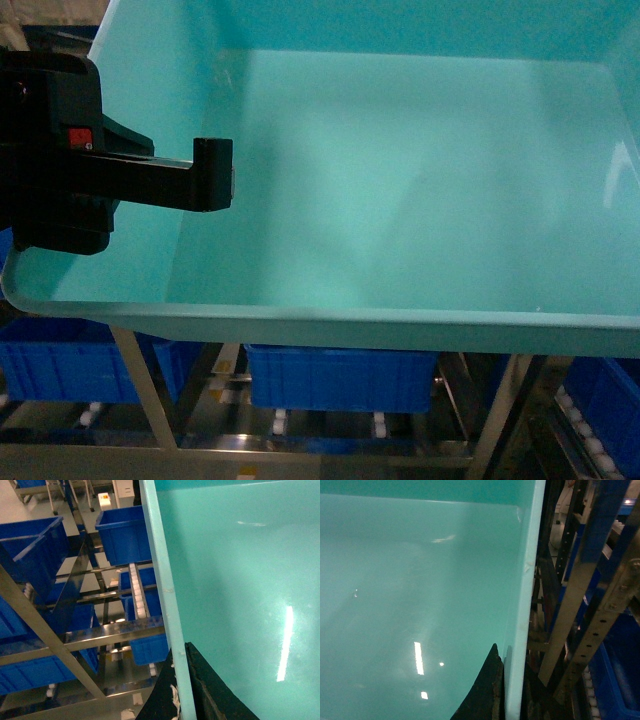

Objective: Organize blue bins on left shelf correctly

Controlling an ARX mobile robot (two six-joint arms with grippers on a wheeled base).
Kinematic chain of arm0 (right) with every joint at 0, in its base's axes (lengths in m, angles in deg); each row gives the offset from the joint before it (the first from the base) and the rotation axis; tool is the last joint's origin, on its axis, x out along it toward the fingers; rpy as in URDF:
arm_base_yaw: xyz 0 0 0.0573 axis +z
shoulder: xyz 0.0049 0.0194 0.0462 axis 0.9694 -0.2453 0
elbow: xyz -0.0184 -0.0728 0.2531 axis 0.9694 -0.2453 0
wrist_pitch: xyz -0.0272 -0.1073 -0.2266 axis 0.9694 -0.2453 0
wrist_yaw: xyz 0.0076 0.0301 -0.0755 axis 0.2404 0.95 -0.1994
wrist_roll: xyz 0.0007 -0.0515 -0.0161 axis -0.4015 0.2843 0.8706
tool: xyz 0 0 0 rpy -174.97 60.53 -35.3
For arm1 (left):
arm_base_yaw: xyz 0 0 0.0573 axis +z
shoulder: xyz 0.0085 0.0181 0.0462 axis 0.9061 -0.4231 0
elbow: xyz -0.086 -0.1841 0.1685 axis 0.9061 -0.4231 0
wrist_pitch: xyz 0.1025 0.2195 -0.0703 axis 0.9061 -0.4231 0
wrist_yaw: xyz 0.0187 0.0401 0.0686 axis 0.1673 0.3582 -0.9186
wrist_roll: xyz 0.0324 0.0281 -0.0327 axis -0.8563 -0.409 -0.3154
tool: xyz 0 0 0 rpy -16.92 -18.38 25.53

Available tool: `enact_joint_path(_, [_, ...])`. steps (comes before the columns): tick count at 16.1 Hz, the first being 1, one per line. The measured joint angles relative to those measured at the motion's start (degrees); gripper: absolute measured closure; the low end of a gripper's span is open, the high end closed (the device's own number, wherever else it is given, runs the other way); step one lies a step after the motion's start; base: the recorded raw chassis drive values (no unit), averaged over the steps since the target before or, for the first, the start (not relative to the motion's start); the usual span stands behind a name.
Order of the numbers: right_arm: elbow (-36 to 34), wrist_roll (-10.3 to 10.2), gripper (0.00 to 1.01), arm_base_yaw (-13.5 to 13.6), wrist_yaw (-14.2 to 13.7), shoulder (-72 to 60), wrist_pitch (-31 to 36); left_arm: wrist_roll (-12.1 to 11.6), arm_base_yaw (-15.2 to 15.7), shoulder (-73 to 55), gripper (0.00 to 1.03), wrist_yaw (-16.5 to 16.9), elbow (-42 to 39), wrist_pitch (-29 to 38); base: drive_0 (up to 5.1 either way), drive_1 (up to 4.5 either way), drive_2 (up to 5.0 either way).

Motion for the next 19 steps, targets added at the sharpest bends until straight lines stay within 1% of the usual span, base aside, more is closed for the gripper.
enact_joint_path(3, [0.0, 0.0, 0.99, 0.0, 0.0, 0.0, -0.2, 0.0, 0.0, 0.0, 1.01, 0.0, 0.0, -0.2, -4.2, 2.0, 2.0])
enact_joint_path(8, [0.0, 0.0, 0.99, 0.0, 0.0, 0.0, -0.1, 0.0, 0.1, 0.0, 1.01, 0.0, 0.0, 0.0, 0.0, 0.0, 0.0])
enact_joint_path(11, [0.0, 0.0, 0.99, 0.0, 0.0, 0.0, -0.3, 0.0, 0.1, 0.2, 1.01, 0.0, 0.0, -0.3, 0.1, 4.36, -4.2])
enact_joint_path(15, [0.0, 0.0, 0.99, 0.0, 0.0, -0.3, 0.0, 0.0, 0.1, -0.1, 1.01, 0.0, -0.1, 0.2, 0.0, 0.0, 0.0])
enact_joint_path(16, [0.0, 0.2, 0.99, 0.0, 0.7, -0.3, -1.4, 0.2, -0.1, -0.1, 1.01, -0.1, 0.0, -1.8, 0.0, 0.0, 0.0])
enact_joint_path(17, [-1.1, 1.8, 0.99, 0.0, 1.8, -4.5, -0.5, 2.7, -1.0, -1.6, 1.01, -1.1, -0.9, -4.5, 0.0, 0.0, 0.0])
enact_joint_path(18, [-0.4, 3.0, 0.99, 0.0, 2.8, -15.4, 2.3, 6.3, 1.0, -8.7, 1.01, 2.6, -2.2, -4.0, 0.0, 0.0, 0.0])
enact_joint_path(19, [7.7, 4.9, 0.99, 0.2, 2.4, -30.2, 3.4, 4.7, 4.4, -21.8, 1.01, 5.7, 4.9, -4.2, 0.0, 0.0, 0.0])
